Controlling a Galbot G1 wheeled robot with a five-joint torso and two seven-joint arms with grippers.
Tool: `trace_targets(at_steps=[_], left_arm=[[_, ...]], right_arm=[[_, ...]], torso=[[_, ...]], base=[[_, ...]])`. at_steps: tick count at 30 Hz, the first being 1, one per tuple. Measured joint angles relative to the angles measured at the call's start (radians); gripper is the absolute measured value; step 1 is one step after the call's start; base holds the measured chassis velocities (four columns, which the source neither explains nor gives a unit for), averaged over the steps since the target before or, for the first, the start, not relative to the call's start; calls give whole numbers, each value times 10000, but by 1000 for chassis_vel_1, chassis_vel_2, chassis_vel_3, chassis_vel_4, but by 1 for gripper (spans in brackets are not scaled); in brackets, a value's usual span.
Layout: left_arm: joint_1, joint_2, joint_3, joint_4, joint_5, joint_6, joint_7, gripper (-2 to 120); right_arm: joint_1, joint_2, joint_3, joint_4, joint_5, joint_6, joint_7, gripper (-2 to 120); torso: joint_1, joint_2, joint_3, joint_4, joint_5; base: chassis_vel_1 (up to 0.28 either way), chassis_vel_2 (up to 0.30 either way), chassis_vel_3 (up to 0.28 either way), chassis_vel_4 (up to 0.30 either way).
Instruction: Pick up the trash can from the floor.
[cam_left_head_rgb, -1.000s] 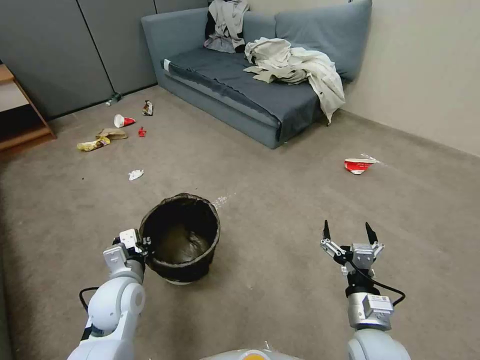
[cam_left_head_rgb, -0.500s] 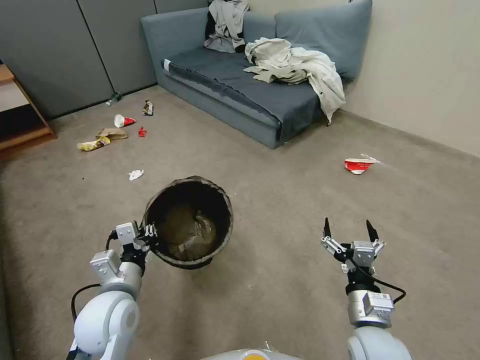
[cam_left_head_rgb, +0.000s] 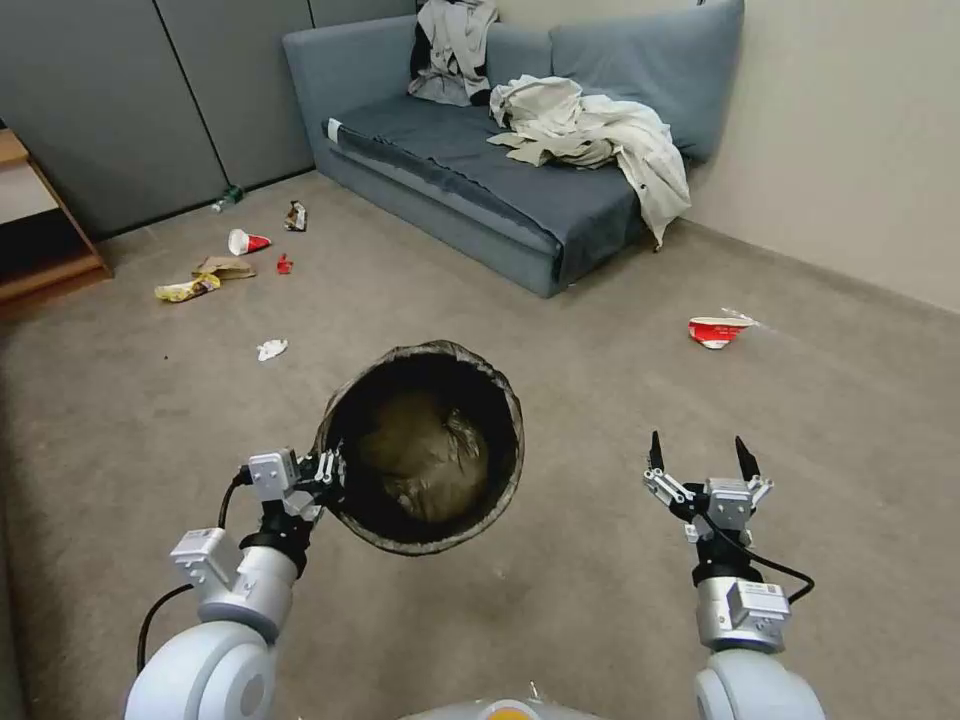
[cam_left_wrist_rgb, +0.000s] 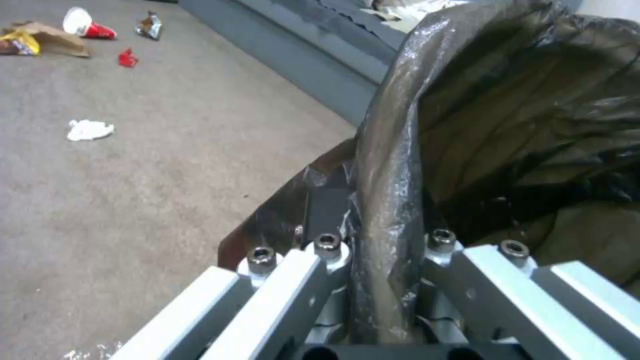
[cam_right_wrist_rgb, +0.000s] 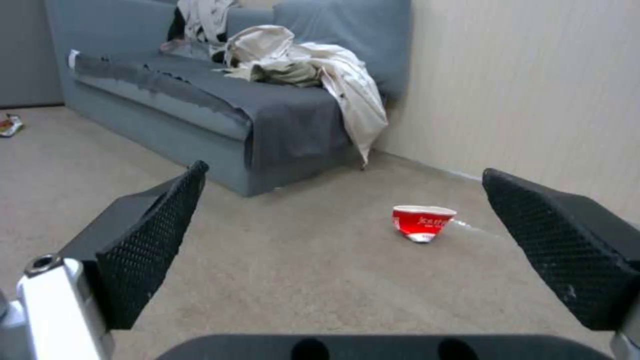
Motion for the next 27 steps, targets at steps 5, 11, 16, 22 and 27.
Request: trace_targets(at_steps=[5,11,16,22,27], left_arm=[[-9,-30,47,52,46,-18,-59,4],[-29,-30,58,118,63,-22,-128,4],[-40,-27,57,151,73,-32,-143,4],[-59,-26,89,153,71,-32,-157,4],[-64,-27,99,151,53,-8,-185,4]], right_arm=[[-11,3,2,35,0,7,4,100],[-26,10,5,42,-5,16,7,100],[-43,25,5,52,-15,22,10,100],[-80,38,13,69,-30,32,25,100],[-111,42,17,87,-36,41,34,100]], torso=[[0,0,0,0,0],[0,0,0,0,0],[0,0,0,0,0],[0,0,0,0,0],[1,0,0,0,0]], base=[[0,0,0,0],[0,0,0,0],[0,0,0,0],[0,0,0,0],[0,0,0,0]])
